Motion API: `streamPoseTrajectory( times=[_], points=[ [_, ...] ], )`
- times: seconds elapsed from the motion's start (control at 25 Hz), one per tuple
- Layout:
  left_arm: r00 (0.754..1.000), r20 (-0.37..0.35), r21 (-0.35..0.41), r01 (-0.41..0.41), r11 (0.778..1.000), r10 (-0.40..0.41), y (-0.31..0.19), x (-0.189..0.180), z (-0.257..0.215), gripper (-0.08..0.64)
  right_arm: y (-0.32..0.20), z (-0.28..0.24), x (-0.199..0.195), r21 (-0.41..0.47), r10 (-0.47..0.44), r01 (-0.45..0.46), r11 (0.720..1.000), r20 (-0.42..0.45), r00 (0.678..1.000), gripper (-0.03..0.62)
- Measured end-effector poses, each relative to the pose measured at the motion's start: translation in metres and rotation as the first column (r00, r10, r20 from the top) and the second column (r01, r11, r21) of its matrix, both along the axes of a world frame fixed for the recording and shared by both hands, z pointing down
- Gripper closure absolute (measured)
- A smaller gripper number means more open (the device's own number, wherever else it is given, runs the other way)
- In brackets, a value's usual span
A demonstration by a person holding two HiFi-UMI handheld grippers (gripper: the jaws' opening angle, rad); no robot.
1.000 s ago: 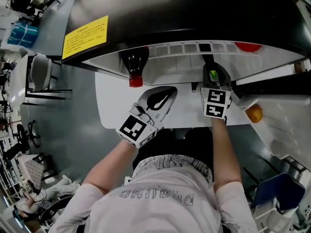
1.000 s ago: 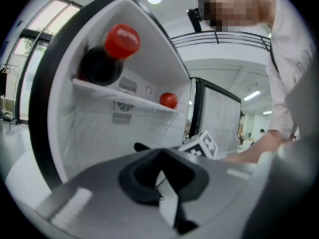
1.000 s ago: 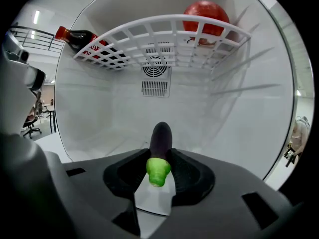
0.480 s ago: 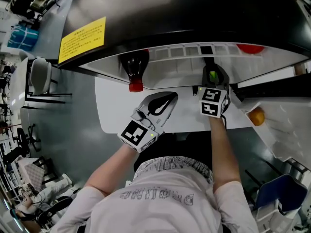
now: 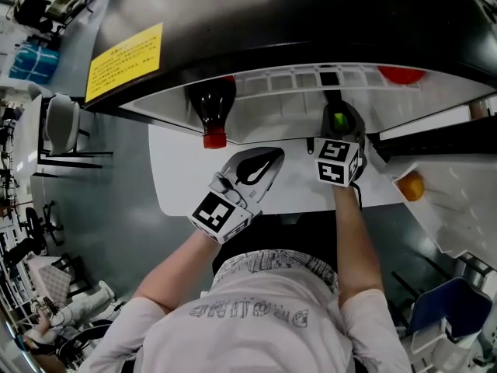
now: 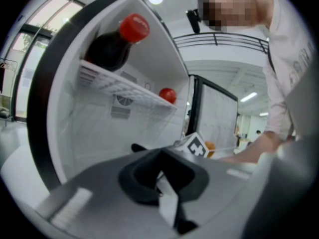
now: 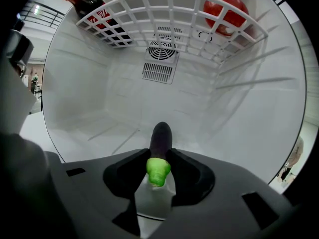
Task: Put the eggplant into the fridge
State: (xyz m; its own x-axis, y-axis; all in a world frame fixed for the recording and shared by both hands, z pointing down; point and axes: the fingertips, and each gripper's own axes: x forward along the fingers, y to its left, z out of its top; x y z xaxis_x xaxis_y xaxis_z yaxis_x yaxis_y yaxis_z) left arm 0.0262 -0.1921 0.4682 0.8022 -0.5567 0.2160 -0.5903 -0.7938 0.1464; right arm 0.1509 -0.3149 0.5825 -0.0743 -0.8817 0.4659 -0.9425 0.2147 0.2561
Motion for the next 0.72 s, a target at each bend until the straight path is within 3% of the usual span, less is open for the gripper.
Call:
streamPoseTrajectory(
  times=[0.6,0.72],
  points=[
    [1.0,0.011,0.01,-0.002,1.0,0.002,-0.0005,-0.0025,0.0019,0.552,-0.0067,0.008,-0.0049,-0.017,0.001,-0.001,1.0,-0.011,1.0,0.454],
    [1.0,0.015,0.012,0.0,1.0,0.0,-0.0017,-0.004,0.0017,0.552,-0.0072,0.0085,-0.0059,-0.024,-0.004,0.004,1.0,-0.001,1.0,0.429]
  ],
)
